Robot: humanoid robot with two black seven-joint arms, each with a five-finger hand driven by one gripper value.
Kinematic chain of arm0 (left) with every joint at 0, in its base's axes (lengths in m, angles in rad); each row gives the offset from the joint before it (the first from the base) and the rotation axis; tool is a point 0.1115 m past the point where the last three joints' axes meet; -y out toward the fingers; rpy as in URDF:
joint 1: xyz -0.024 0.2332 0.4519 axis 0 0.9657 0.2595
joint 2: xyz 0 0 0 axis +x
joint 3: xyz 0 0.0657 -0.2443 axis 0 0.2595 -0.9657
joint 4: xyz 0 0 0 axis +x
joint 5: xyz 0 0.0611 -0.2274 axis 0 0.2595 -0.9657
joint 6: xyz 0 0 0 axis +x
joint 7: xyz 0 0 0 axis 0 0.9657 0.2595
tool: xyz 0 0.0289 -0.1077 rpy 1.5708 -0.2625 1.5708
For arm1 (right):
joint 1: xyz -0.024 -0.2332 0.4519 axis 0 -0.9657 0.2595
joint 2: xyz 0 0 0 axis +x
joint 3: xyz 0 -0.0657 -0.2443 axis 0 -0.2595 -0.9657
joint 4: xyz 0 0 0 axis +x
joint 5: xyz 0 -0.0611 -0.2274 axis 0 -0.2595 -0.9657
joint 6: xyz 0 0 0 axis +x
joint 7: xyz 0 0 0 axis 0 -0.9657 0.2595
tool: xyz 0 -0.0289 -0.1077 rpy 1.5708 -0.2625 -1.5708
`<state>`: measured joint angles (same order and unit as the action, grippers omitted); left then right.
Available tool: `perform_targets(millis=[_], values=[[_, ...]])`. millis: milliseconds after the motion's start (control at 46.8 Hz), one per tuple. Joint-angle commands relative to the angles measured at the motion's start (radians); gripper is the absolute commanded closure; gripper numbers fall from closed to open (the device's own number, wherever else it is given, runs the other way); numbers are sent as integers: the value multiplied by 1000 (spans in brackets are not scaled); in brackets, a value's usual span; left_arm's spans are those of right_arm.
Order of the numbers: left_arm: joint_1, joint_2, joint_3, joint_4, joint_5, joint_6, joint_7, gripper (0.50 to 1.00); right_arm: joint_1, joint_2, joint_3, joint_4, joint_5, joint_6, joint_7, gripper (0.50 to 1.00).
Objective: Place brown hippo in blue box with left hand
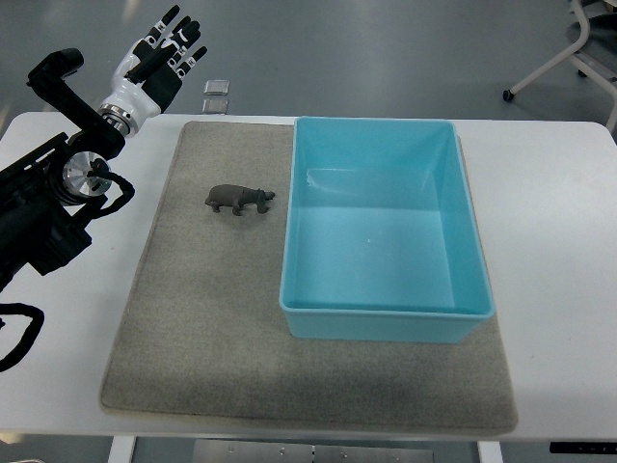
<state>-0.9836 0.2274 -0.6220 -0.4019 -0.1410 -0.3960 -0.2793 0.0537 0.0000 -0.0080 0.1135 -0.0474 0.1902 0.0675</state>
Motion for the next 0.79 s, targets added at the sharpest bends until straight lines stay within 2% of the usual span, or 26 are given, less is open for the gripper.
perform_targets(millis=[0, 769], values=[[-3, 6, 2, -2, 9, 3, 0, 504, 0, 0, 0, 0, 0, 0, 0, 564], [-9, 15, 15, -18, 32, 22, 2, 504, 0, 0, 0, 0, 0, 0, 0, 564]])
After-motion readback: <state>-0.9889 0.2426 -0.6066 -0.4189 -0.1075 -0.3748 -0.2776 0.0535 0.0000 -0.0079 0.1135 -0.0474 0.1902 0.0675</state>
